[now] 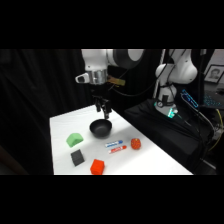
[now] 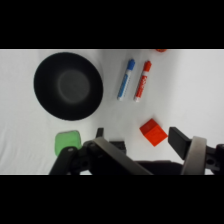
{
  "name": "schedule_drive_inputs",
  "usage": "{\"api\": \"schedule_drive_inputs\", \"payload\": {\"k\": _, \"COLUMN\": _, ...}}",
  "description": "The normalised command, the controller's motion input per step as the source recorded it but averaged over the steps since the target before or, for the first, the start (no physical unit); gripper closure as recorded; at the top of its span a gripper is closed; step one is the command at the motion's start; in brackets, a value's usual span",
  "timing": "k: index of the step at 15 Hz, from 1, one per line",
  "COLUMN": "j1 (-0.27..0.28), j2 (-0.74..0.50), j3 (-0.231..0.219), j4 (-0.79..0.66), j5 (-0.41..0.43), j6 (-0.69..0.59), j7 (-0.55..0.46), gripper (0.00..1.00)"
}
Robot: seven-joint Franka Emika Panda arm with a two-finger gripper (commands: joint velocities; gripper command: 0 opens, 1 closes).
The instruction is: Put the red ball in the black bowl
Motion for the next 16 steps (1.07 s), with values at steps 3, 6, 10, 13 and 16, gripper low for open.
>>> {"api": "schedule_drive_inputs", "payload": {"k": 3, "j1": -0.015, "j2": -0.02, "j3": 0.026, "j4": -0.03, "j5": -0.021, "j6": 0.02, "j7": 0.03, "gripper": 0.00}}
{"api": "schedule_drive_inputs", "payload": {"k": 6, "j1": 0.005, "j2": -0.06, "j3": 0.037, "j4": -0.10, "j5": -0.051, "j6": 0.08, "j7": 0.07, "gripper": 0.00}}
{"api": "schedule_drive_inputs", "payload": {"k": 10, "j1": 0.035, "j2": -0.09, "j3": 0.060, "j4": -0.18, "j5": -0.050, "j6": 0.16, "j7": 0.11, "gripper": 0.00}}
{"api": "schedule_drive_inputs", "payload": {"k": 13, "j1": 0.064, "j2": -0.11, "j3": 0.074, "j4": -0.26, "j5": -0.067, "j6": 0.26, "j7": 0.17, "gripper": 0.00}}
{"api": "schedule_drive_inputs", "payload": {"k": 16, "j1": 0.062, "j2": -0.11, "j3": 0.061, "j4": -0.28, "j5": -0.102, "j6": 0.31, "j7": 0.22, "gripper": 0.00}}
